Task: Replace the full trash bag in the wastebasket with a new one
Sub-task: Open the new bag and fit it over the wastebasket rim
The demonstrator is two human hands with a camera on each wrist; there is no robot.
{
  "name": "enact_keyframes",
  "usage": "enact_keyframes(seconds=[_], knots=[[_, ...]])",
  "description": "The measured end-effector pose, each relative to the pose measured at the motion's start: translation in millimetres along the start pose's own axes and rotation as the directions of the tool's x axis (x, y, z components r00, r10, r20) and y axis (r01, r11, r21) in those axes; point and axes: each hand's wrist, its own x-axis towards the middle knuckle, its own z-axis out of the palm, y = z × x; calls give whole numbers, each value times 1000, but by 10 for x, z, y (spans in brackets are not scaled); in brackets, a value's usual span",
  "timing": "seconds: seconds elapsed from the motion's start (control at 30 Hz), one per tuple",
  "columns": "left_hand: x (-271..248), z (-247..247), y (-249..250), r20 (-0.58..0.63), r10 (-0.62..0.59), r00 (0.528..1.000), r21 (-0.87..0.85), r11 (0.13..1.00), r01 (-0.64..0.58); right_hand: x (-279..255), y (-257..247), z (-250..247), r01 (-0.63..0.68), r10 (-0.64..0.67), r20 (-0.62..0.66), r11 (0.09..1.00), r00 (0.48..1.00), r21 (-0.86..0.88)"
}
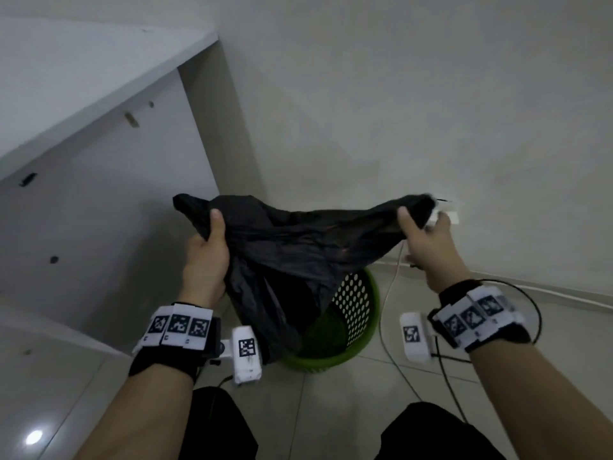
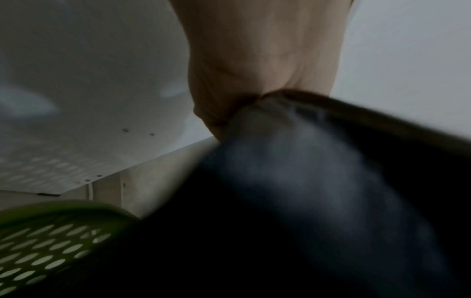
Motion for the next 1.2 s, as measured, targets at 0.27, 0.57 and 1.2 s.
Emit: enact_keyframes(seconds=[0.27, 0.57, 1.2], knots=[[-160, 283, 40, 302, 79, 950, 157, 979, -131, -564, 76, 947, 687, -174, 748, 566, 640, -456], [438, 48, -669, 252, 42, 967, 336, 933, -129, 129, -793, -557, 477, -584, -24, 685, 811, -550], [-97, 712, 504, 389, 527, 755, 34, 811, -584, -252, -663, -57, 679, -252, 682, 557, 687, -478]])
